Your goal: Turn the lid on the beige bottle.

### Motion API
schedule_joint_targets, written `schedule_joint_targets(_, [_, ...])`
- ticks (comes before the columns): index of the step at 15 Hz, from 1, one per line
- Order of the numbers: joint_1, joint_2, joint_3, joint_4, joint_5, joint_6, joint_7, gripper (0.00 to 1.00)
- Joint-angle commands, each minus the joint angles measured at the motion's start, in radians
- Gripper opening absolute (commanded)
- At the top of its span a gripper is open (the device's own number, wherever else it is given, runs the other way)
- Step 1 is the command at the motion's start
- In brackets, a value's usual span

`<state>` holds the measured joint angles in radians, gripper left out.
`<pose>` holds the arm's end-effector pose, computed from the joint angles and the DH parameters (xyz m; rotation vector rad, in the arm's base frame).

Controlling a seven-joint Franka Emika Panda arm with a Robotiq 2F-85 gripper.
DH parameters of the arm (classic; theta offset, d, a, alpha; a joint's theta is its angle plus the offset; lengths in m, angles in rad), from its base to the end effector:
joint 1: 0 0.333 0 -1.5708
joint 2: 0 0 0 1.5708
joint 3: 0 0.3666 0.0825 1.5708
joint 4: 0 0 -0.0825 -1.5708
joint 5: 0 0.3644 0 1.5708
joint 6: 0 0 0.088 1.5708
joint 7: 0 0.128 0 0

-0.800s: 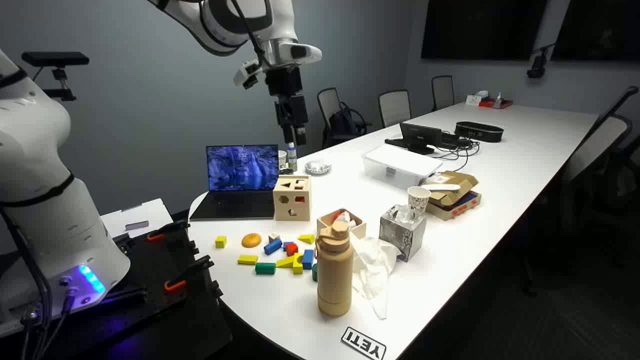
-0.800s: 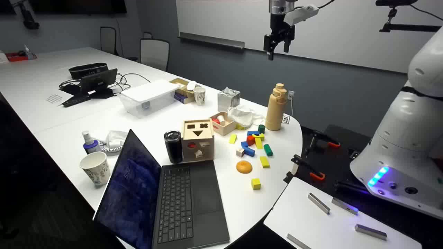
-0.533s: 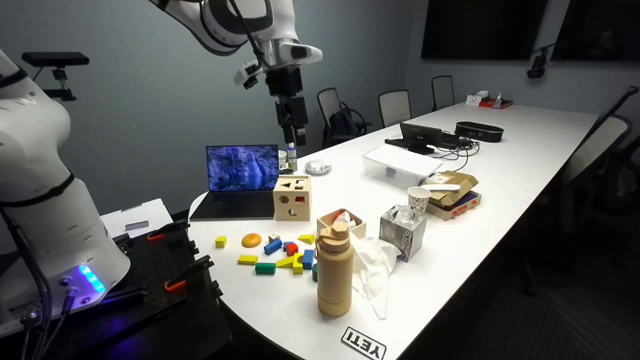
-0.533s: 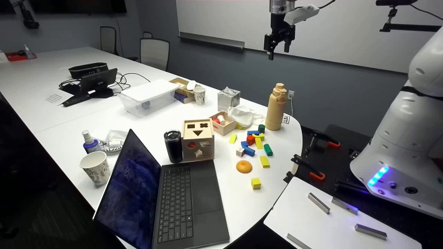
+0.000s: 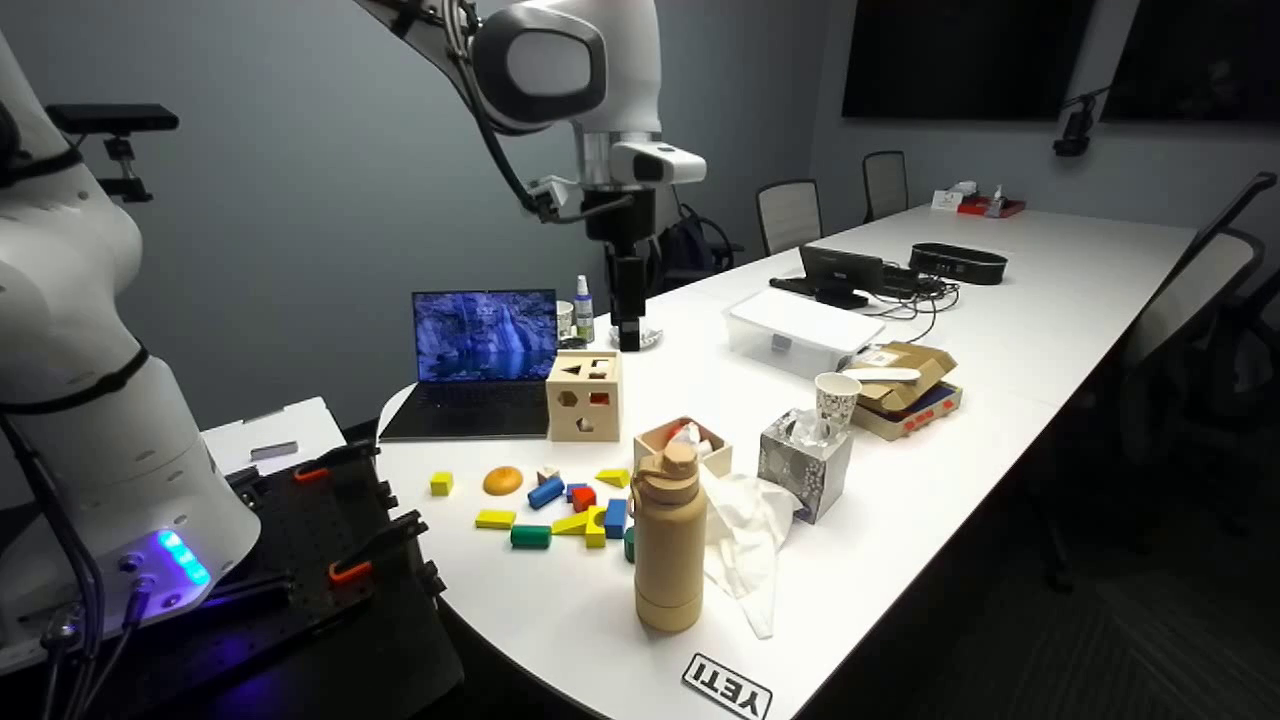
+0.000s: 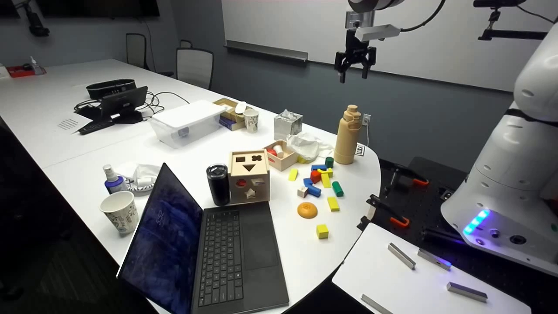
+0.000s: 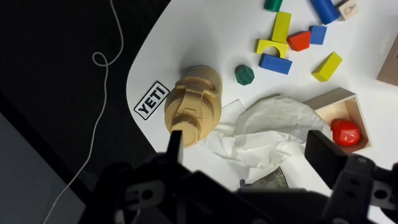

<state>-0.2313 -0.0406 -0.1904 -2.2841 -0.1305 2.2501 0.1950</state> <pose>0.4473 -0.2076 0.4126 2.9391 -0.8052 -0.0069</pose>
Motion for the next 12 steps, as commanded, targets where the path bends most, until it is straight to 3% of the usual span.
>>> schedule_joint_targets(1, [-0.018, 0.158, -0.042, 0.11, 0.166, 0.064, -0.001, 1.0])
schedule_joint_targets(5, [-0.049, 0.286, -0.064, 0.212, 0.317, 0.077, -0.001, 1.0])
schedule_joint_targets(12, [-0.085, 0.356, -0.088, 0.226, 0.371, 0.074, 0.04, 1.0])
